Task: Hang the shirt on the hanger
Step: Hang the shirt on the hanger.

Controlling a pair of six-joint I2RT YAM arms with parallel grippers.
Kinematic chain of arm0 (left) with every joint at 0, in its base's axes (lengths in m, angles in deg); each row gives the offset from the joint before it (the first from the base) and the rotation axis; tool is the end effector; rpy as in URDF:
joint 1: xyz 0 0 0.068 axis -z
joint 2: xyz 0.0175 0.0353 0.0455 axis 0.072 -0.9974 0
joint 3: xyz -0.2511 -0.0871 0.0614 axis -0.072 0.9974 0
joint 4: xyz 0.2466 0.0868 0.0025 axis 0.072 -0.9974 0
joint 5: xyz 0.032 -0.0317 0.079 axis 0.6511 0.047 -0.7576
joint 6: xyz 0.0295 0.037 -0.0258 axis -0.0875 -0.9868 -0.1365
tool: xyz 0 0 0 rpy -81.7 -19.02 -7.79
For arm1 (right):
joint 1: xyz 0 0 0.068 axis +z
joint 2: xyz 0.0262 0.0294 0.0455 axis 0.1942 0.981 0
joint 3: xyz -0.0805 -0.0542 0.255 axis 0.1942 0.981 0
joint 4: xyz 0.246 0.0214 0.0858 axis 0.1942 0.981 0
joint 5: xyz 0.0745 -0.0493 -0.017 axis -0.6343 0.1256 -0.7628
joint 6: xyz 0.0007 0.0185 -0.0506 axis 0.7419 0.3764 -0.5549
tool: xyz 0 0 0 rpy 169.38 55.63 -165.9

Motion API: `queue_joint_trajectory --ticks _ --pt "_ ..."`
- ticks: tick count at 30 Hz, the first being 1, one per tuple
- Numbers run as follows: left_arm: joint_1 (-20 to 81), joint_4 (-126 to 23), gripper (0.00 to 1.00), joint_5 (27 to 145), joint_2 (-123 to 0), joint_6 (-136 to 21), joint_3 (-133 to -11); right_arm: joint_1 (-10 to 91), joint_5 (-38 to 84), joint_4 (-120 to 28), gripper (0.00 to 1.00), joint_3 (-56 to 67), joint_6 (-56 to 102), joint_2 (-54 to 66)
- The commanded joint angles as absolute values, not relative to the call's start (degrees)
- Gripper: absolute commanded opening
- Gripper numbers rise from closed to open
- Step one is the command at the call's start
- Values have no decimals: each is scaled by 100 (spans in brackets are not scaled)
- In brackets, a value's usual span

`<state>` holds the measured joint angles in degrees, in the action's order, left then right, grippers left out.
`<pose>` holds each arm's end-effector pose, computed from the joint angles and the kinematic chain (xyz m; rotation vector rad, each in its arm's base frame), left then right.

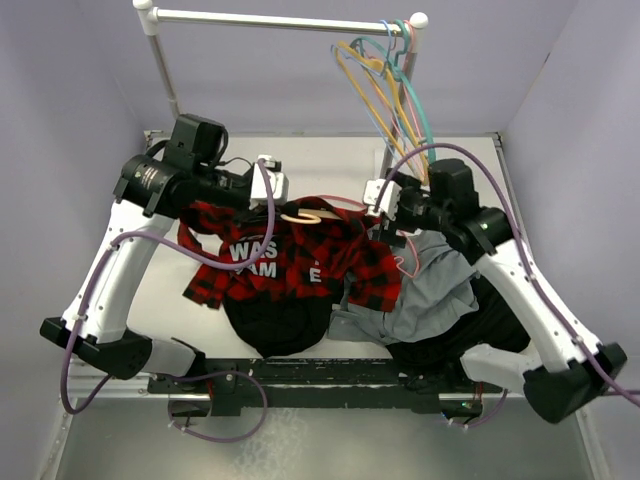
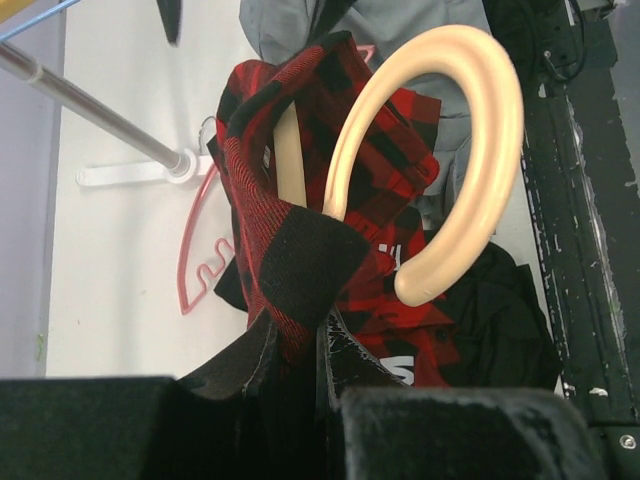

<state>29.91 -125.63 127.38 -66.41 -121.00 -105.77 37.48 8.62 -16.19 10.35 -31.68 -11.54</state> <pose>0.1999 -0.1265 0.4659 1.6290 1.3909 -0.7495 0.2054 0.1165 0.3987 -1.3627 1.3829 0.1315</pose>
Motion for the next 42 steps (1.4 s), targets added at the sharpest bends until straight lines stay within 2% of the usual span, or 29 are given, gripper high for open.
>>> queue_joint_trajectory --ticks 1,6,8,9,10,11,12,17,21,25,29,32,37,40,42 --pt "2971 -12451 0 13040 -6533 -12603 -10600 3678 -281 -631 88 488 -3509 -803" --pt "2975 -12441 0 13163 -6702 -12618 -10695 3677 -670 -616 83 482 -3439 -530" --pt "2971 -12396 0 13174 -6764 -12590 -10739 3677 -625 -629 77 517 -3576 -500" --pt "2971 -12373 0 13192 -6786 -12572 -10758 3682 -708 -738 72 574 -3605 -517" --pt "2971 -12355 0 13212 -6809 -12547 -10766 3686 -828 -896 61 637 -3561 -539" --pt "2975 -12326 0 13239 -6838 -12517 -10787 3686 -920 -1077 42 716 -3510 -598" --pt "2971 -12303 0 13262 -6860 -12469 -10803 3698 -968 -1324 36 817 -3387 -656" --pt "2973 -12110 0 13260 -7022 -12265 -10838 4016 -1040 -2316 37 1234 -3006 -1011" --pt "2971 -12042 0 13305 -7146 -12133 -10879 4315 -991 -2552 25 1262 -2824 -1018" --pt "2979 -11891 0 13304 -7230 -12006 -10896 4540 -1120 -2831 23 1169 -2604 -825" --pt "2988 -11796 0 13299 -7295 -11877 -10908 4555 -1185 -3158 25 1178 -2483 -689" --pt "2997 -11753 0 13290 -7293 -11818 -10939 4556 -1204 -3147 36 1125 -2485 -490" --pt "2997 -11708 0 13255 -7306 -11789 -10984 4555 -1436 -3238 41 1065 -2454 -262" --pt "2997 -11675 0 13230 -7304 -11776 -10985 4550 -1444 -3280 37 1077 -2454 -190" --pt "3001 -11649 0 13234 -7287 -11768 -10967 4555 -1553 -3310 23 1136 -2508 -162"
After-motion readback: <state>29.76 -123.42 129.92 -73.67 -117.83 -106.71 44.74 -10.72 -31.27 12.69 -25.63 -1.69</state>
